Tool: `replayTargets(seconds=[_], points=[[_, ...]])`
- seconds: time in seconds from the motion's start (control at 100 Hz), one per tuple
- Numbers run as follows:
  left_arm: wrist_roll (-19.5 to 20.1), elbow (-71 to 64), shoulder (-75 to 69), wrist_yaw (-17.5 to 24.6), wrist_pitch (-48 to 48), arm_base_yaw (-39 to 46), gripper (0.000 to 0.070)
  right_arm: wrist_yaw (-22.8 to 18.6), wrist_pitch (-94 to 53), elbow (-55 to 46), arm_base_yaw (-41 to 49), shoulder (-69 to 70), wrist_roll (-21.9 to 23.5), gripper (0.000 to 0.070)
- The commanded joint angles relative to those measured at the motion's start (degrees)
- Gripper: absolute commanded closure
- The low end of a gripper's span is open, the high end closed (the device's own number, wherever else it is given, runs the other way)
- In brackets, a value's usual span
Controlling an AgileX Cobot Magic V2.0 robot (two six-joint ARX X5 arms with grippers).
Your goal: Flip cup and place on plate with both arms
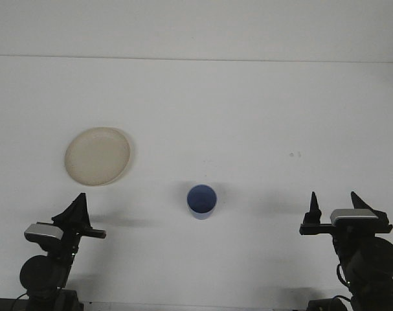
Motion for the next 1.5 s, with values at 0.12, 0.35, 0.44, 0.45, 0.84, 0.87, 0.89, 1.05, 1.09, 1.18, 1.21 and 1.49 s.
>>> replayTargets(seconds=[0.12, 0.35, 0.44, 0.45, 0.84, 0.87, 0.89, 1.05, 1.09, 1.18, 1.21, 1.49], points=[[-5.57, 11.43, 4.42, -0.13, -7.26, 0.04, 0.0689, 0.13, 0.70, 0.11, 0.02, 0.02, -0.28, 0.0098], [-4.39, 29.53, 17.84, 3.15, -23.61, 0.04, 0.0688, 0.13, 0.70, 0.11, 0.02, 0.02, -0.28, 0.0098], [-1.88, 36.57, 24.00, 4.98, -30.69, 0.04, 0.0688, 0.13, 0.70, 0.13, 0.02, 0.02, -0.26, 0.0099], [-1.64, 37.29, 24.65, 5.22, -31.43, 0.04, 0.0688, 0.11, 0.70, 0.11, 0.02, 0.02, -0.26, 0.0098], [4.92, 54.82, 45.44, 7.67, -56.22, -0.02, 0.0688, 0.11, 0.68, 0.11, 0.02, 0.02, -0.28, 0.0098], [5.42, 54.95, 46.27, 7.67, -56.83, -0.02, 0.0688, 0.11, 0.68, 0.11, 0.02, 0.02, -0.26, 0.0098], [5.49, 54.95, 46.66, 7.67, -57.07, -0.02, 0.0688, 0.11, 0.68, 0.13, 0.02, 0.02, -0.26, 0.0099], [5.49, 54.95, 48.41, 7.65, -57.48, -0.02, 0.0688, 0.11, 0.70, 0.13, 0.02, 0.02, -0.26, 0.0099], [5.49, 54.95, 48.41, 7.65, -57.13, -0.02, 0.0688, 0.11, 0.70, 0.13, 0.02, 0.02, -0.26, 0.0099], [5.46, 54.95, 48.30, 7.65, -55.91, 0.00, 0.0688, 0.11, 0.70, 0.11, 0.02, 0.02, -0.24, 0.0099], [5.46, 54.95, 48.24, 7.65, -55.49, 0.00, 0.0687, 0.11, 0.70, 0.13, 0.02, 0.02, -0.24, 0.0099], [5.29, 54.95, 48.04, 7.63, -55.25, 0.00, 0.0466, 0.11, 0.68, 0.13, 0.02, 0.02, -0.22, 0.0098]])
